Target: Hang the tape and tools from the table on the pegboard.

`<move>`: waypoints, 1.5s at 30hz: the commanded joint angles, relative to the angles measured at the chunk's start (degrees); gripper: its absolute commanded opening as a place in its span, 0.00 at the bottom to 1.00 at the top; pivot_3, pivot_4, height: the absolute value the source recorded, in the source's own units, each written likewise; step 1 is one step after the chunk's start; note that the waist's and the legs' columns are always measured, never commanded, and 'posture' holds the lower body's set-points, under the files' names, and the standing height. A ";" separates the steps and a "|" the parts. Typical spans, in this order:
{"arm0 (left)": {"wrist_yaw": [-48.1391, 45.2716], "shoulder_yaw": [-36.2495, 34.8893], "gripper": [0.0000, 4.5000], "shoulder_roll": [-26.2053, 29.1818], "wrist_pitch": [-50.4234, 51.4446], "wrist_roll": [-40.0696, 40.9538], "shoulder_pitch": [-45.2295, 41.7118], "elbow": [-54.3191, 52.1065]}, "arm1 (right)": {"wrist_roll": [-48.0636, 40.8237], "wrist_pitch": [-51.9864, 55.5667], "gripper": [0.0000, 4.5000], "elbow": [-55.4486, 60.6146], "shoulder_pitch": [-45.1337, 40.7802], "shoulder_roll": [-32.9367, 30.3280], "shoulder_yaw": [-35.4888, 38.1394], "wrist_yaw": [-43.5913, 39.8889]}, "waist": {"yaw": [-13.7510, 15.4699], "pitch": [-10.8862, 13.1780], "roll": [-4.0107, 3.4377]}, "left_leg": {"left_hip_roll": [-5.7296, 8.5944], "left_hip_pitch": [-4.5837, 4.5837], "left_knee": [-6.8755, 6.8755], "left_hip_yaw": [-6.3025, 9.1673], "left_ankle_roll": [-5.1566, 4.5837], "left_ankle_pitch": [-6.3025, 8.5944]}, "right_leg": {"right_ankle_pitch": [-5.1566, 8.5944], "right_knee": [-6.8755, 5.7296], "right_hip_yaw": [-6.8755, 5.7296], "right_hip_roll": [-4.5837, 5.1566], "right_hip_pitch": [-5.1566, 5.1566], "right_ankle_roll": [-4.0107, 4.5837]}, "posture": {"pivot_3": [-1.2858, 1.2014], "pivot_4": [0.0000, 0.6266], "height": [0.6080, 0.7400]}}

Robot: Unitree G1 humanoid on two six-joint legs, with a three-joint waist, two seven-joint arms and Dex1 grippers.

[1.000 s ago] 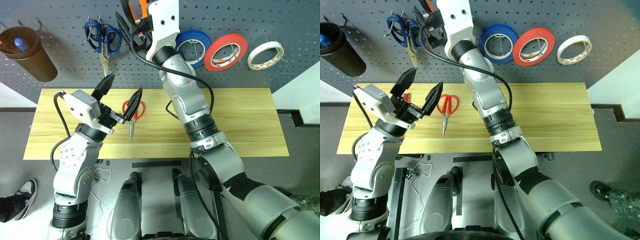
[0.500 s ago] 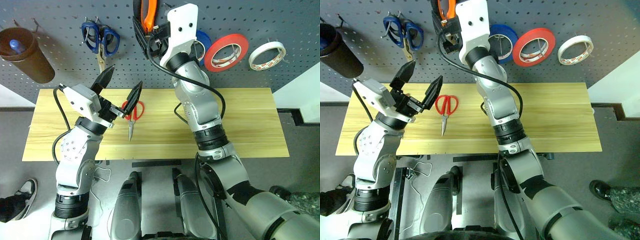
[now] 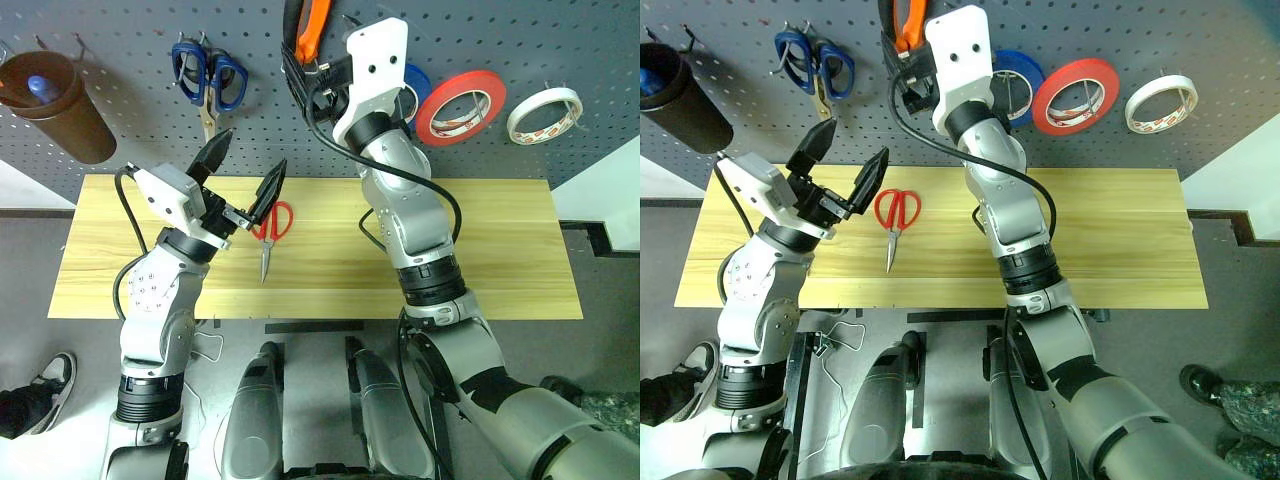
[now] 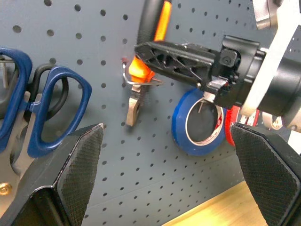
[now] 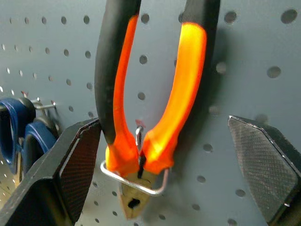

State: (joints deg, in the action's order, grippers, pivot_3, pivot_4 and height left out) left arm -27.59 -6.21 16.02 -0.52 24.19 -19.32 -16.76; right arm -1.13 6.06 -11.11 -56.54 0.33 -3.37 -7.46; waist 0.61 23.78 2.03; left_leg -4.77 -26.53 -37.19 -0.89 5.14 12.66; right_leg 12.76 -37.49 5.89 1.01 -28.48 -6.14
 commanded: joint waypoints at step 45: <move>-10.91 1.87 1.00 2.97 -1.88 0.95 -3.47 6.60 | 1.52 6.38 1.00 20.91 16.90 -8.28 1.90 -1.83 | 0.11 -6.22 0.37 | 0.00 0.19 -0.04 0.01 0.36 -0.32 | -0.28 0.01 -0.02 -0.03 0.28 -0.01 | 0.56 0.29 0.86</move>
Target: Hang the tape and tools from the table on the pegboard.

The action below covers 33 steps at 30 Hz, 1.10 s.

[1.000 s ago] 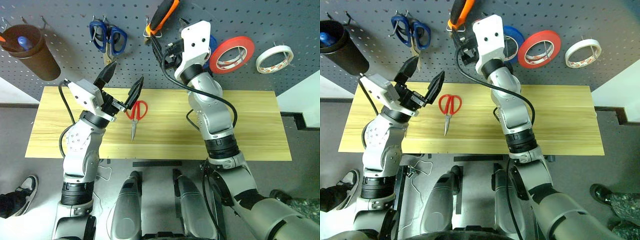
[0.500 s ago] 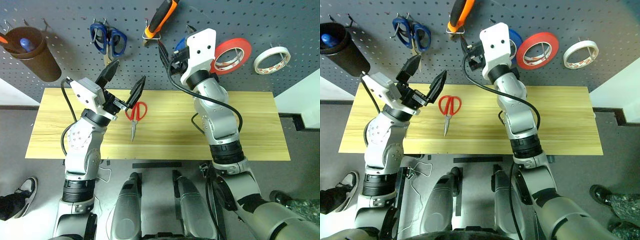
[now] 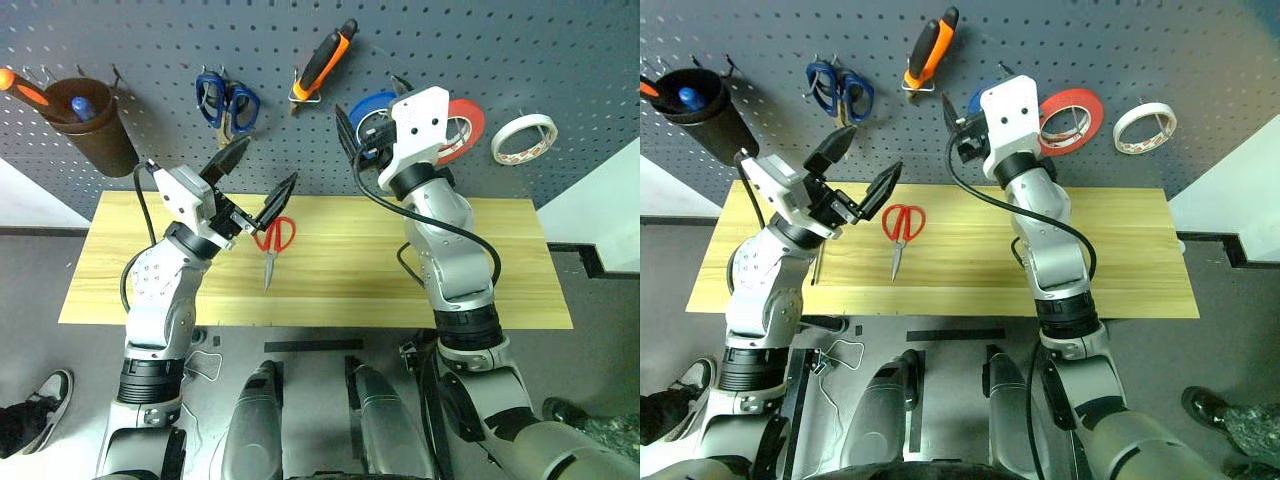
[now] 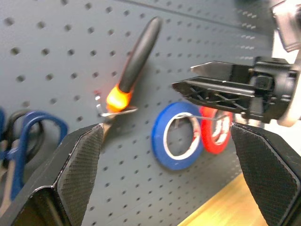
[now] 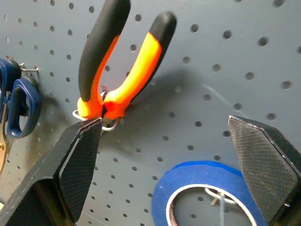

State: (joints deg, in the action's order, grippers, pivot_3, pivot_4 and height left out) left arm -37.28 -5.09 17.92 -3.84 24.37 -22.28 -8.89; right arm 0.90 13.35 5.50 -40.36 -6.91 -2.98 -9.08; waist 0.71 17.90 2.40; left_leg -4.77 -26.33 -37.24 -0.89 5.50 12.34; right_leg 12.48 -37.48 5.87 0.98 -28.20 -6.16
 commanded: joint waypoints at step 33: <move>44.33 8.17 1.00 -11.42 58.19 -19.09 5.48 -5.03 | -9.14 17.12 1.00 22.11 9.86 -3.37 3.16 0.12 | -1.79 -2.16 -0.04 | -0.02 1.82 0.13 0.03 -0.24 0.07 | 0.16 0.36 0.07 -0.06 1.82 0.19 | 0.53 0.43 0.86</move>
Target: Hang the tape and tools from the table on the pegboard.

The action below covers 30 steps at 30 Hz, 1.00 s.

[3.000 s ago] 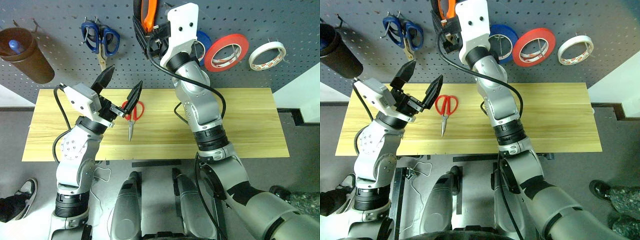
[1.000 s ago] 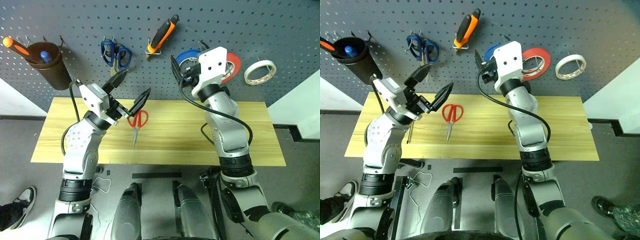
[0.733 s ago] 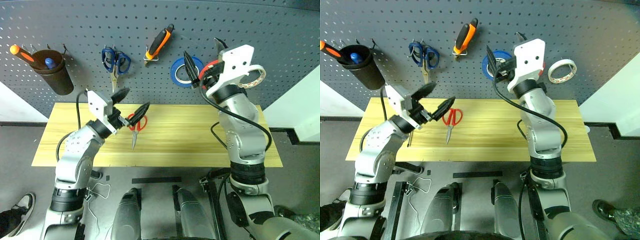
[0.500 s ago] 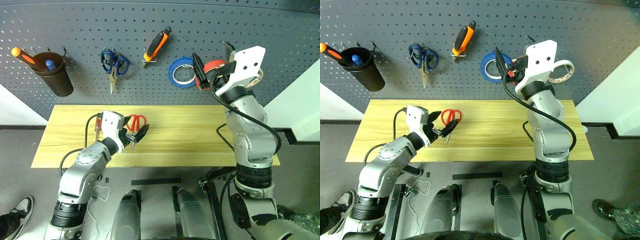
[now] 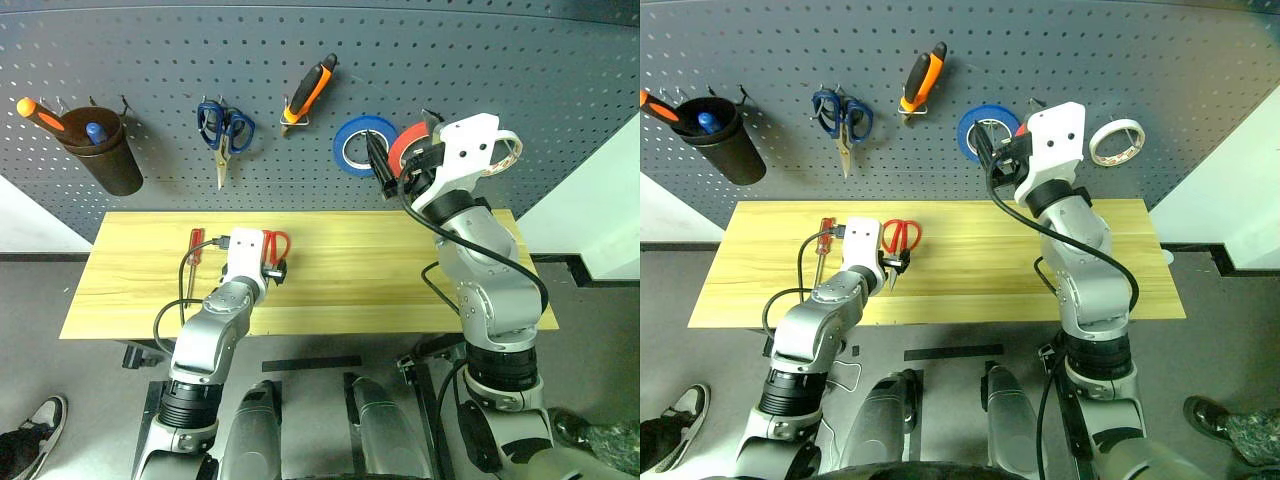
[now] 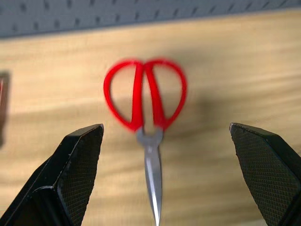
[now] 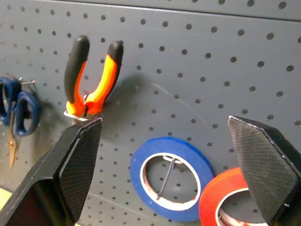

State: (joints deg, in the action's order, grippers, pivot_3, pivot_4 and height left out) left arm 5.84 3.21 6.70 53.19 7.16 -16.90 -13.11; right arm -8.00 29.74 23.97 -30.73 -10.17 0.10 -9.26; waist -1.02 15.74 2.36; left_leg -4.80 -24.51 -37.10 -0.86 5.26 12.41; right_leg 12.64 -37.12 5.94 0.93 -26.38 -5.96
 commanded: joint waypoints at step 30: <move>0.84 -5.43 1.00 -2.86 -7.76 -5.44 -10.36 23.91 | -8.24 19.81 1.00 17.49 13.97 -7.58 -12.02 -10.45 | -0.11 1.41 0.06 | 0.01 -0.24 0.14 0.02 -0.39 0.25 | 0.23 0.52 0.00 0.02 -0.12 0.15 | 0.52 0.55 0.86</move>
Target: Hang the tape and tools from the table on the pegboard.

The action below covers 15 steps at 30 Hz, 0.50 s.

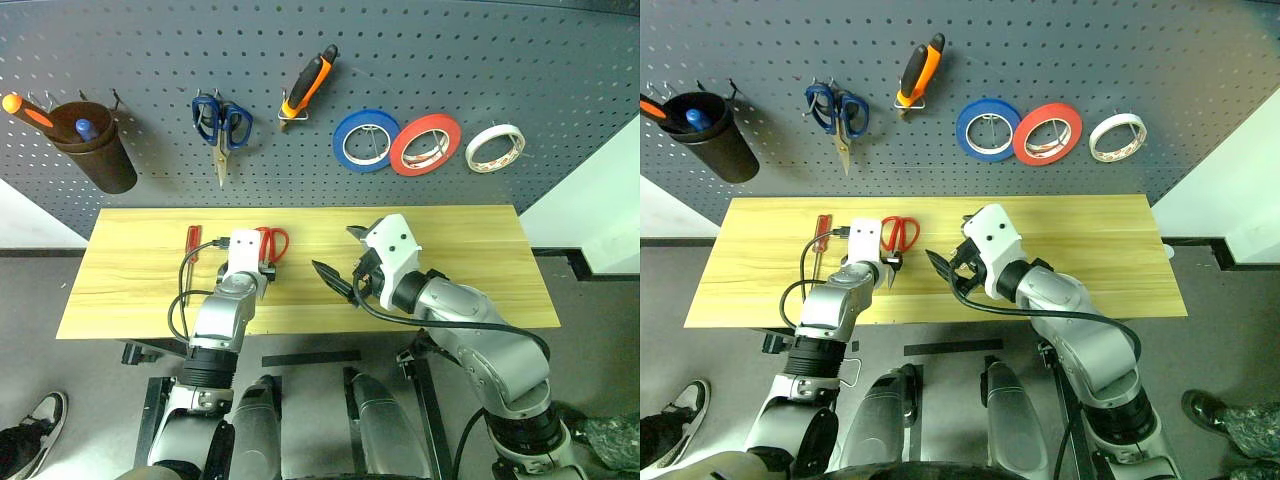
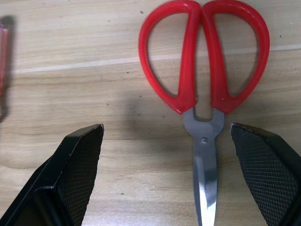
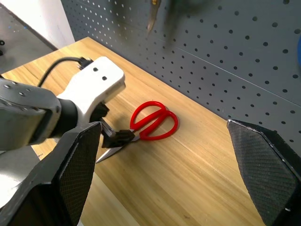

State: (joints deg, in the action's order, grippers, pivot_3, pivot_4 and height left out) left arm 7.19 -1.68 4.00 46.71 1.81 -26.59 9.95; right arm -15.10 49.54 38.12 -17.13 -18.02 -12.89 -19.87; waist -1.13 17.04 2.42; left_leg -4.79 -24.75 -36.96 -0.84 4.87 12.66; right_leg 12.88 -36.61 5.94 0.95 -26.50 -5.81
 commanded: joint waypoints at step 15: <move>-3.85 -2.00 1.00 1.35 -0.16 0.32 -0.95 4.95 | -1.51 0.74 1.00 4.46 1.09 -0.09 1.30 1.68 | 0.00 0.72 -0.07 | 0.00 -0.52 0.01 0.02 -0.11 0.07 | -0.04 0.24 -0.03 0.01 -0.33 0.01 | 0.52 0.57 0.86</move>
State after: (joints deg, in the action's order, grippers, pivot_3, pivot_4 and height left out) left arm 3.69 -3.26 5.06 45.63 2.00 -28.04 13.49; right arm -16.05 50.49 39.46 -16.28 -18.16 -12.67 -18.34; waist -1.13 17.76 2.35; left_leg -4.79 -25.27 -36.95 -0.82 4.76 12.73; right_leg 12.84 -36.37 5.91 0.96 -26.84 -5.81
